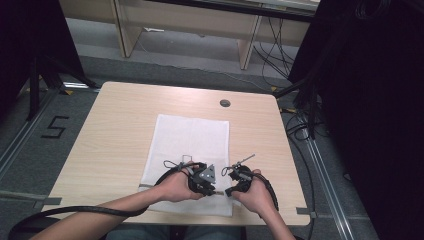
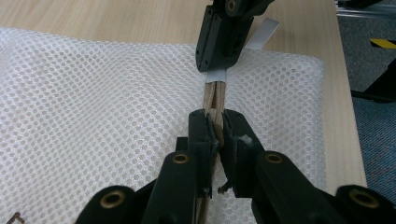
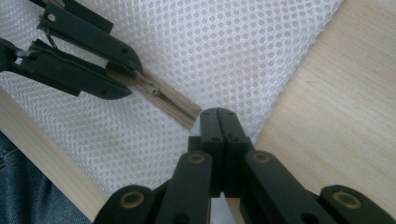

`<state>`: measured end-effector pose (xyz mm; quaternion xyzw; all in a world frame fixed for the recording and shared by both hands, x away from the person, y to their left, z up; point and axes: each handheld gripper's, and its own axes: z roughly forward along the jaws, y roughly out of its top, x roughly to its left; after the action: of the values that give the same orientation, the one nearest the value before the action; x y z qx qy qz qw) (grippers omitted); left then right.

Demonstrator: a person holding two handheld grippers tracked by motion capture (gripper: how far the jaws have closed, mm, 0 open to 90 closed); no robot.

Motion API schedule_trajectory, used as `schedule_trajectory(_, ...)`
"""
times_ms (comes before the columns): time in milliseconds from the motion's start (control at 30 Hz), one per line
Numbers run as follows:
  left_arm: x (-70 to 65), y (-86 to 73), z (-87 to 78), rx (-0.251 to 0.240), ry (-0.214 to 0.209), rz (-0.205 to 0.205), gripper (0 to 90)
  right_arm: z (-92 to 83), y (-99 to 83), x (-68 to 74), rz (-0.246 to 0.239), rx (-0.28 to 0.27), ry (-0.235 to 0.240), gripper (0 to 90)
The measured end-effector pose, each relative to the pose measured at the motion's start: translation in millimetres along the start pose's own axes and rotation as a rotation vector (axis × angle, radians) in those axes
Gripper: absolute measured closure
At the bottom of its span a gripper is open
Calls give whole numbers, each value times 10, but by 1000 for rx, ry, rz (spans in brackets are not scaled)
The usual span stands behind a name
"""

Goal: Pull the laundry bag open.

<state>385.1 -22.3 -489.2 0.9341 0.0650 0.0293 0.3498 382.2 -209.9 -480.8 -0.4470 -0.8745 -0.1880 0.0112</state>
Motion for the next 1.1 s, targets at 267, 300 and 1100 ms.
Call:
schedule_trajectory(267, -5, -8, 0, -3, 1, 1, 819, 0, -2, -4, -1, -1, 3, 900)
schedule_trajectory(300, -5, -9, 0, -4, 2, 0, 819, 0, -1, -4, 0, 0, 4, 900)
schedule_trajectory(1100, 11, -102, -97, -2, -3, -18, 819, -2, 1, -23, 5, 5, 15, 900)
